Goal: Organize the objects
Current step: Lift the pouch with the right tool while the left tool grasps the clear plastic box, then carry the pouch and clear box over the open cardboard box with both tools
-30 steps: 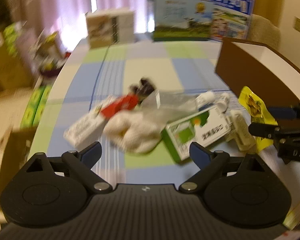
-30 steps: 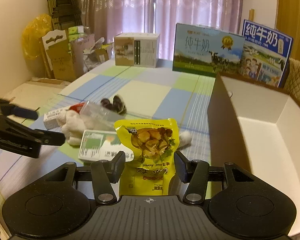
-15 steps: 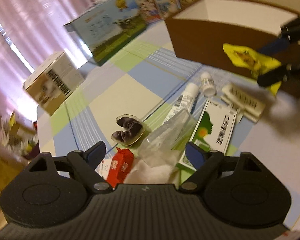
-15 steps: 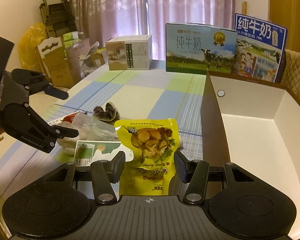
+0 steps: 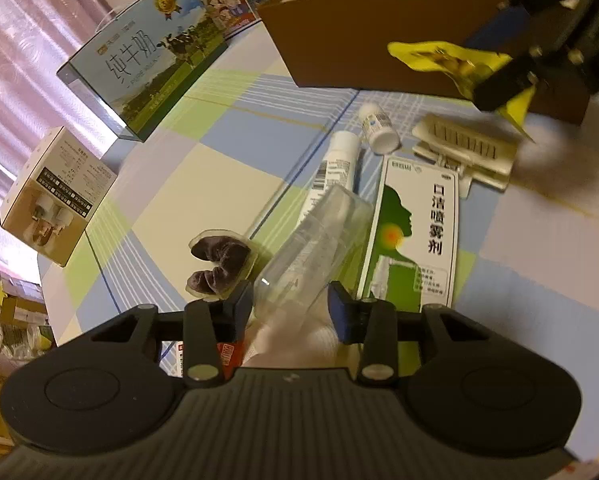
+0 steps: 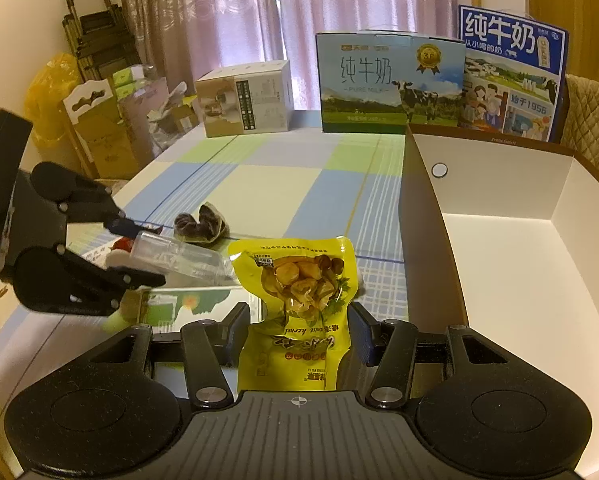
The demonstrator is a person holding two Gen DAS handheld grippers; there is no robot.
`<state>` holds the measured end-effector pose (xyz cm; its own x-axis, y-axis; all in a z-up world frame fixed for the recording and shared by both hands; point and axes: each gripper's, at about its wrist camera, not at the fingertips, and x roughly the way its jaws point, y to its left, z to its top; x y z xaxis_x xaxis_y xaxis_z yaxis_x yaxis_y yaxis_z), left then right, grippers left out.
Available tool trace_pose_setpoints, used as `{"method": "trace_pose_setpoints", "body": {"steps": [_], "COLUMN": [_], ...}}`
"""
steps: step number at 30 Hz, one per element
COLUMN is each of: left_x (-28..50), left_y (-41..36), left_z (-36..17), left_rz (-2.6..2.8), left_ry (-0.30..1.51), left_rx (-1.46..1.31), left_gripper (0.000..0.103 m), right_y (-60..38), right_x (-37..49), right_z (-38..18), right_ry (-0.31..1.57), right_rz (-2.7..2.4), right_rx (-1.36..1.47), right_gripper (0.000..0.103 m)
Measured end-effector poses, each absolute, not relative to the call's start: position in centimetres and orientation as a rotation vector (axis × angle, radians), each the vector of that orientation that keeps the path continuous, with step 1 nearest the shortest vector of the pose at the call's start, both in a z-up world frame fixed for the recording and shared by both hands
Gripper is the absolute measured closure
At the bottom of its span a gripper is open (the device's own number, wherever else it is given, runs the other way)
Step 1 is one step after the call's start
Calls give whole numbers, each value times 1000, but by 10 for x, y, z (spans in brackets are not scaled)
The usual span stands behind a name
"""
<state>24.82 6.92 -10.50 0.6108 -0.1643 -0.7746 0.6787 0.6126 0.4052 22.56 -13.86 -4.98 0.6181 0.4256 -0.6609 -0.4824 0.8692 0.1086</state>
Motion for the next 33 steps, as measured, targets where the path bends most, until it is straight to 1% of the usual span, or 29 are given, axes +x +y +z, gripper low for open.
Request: {"method": "trace_pose_setpoints", "body": {"steps": [4,10,19,28,33], "left_x": [244,236,218,192,177], "left_y": [70,75,76,66,49], "left_z": [-101,-83,-55,-5,18], "left_rz": [-541,-493,-406,-357,-382], "left_ry": [725,686,689,645,612], "left_rx": [743,623,463,330,314], "left_gripper": [72,77,77,77,77], "right_y": [-139,-141,-139,-148,-163], "right_x": [226,225,214,199,187], "right_z": [-51,-46,-31,-1,15], "right_ry": [737,722,683,631,606], "right_rz": [521,524,537,525,501], "right_rx": [-77,-66,-76,-69,-66], "right_gripper": [53,53,53,53,53]}}
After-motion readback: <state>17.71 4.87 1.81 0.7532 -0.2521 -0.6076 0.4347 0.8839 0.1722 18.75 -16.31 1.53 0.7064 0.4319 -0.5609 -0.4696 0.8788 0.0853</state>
